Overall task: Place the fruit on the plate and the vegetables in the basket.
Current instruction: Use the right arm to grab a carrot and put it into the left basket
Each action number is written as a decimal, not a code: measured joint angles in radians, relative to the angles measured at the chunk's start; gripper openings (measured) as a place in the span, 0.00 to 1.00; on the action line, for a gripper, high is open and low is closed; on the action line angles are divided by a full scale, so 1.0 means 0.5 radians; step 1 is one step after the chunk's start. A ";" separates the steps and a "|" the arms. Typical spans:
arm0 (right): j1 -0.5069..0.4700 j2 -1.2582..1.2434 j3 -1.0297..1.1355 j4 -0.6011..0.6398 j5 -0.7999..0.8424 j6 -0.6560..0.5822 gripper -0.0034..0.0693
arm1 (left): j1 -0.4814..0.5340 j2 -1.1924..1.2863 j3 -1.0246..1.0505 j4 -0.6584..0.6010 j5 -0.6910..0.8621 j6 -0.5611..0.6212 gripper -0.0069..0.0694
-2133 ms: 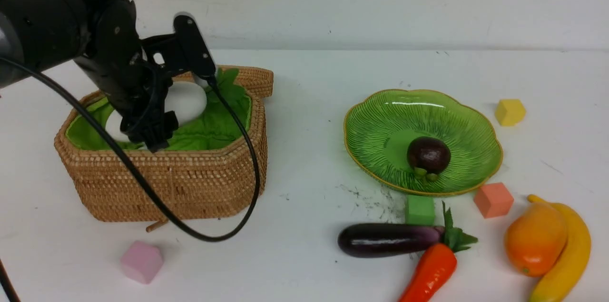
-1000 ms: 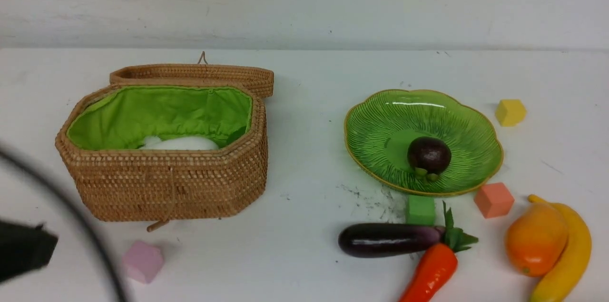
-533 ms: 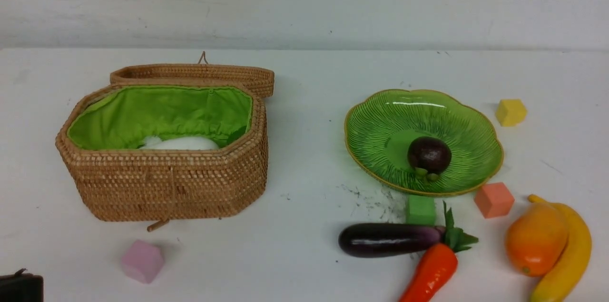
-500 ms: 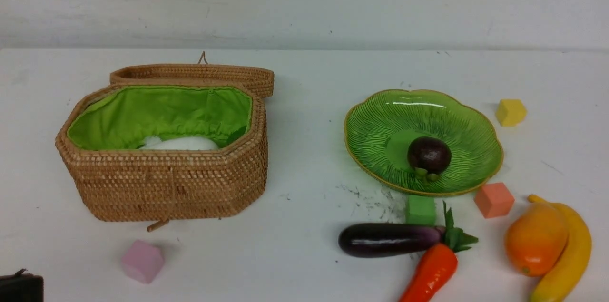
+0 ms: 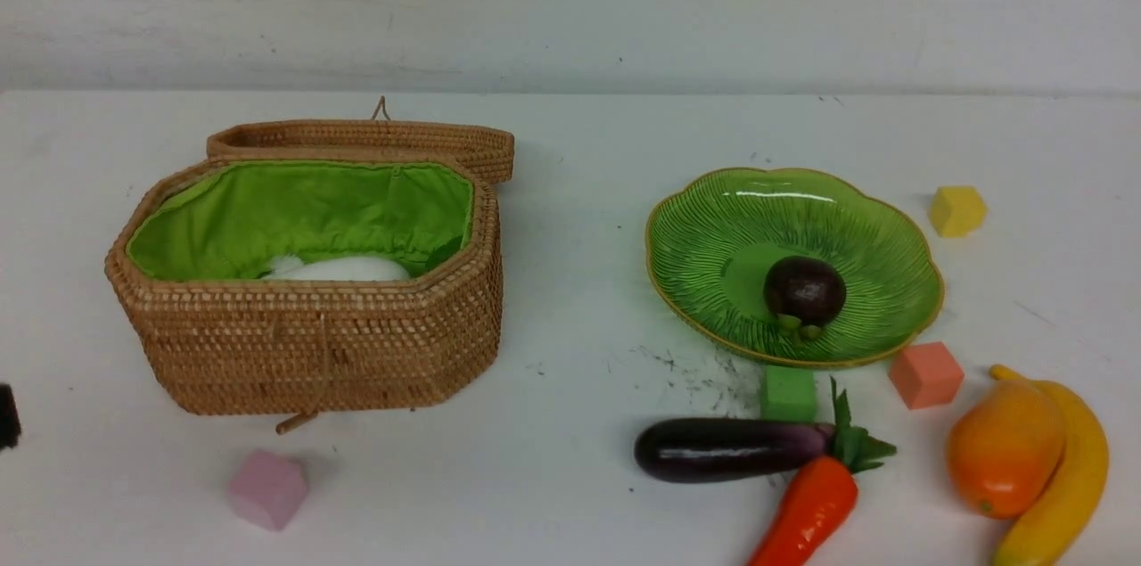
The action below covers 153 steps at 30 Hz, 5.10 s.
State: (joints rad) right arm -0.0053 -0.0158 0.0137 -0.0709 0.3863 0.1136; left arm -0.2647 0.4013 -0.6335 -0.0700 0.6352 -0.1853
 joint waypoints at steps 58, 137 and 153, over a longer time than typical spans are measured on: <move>0.000 0.000 0.023 0.107 -0.867 0.006 0.38 | 0.536 -0.822 1.323 0.583 -0.466 -0.525 0.14; 1.202 3.648 -2.089 -0.006 0.732 2.051 0.73 | 0.536 -0.822 1.323 0.589 -0.466 -0.523 0.21; 1.200 3.267 -2.096 0.091 0.871 1.611 0.50 | 0.536 -0.822 1.323 0.589 -0.466 -0.523 0.21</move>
State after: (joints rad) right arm 0.5947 1.6176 -1.0341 -0.0256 0.8218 0.9190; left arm 0.0030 -0.0098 0.0280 0.2247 0.4021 -0.4468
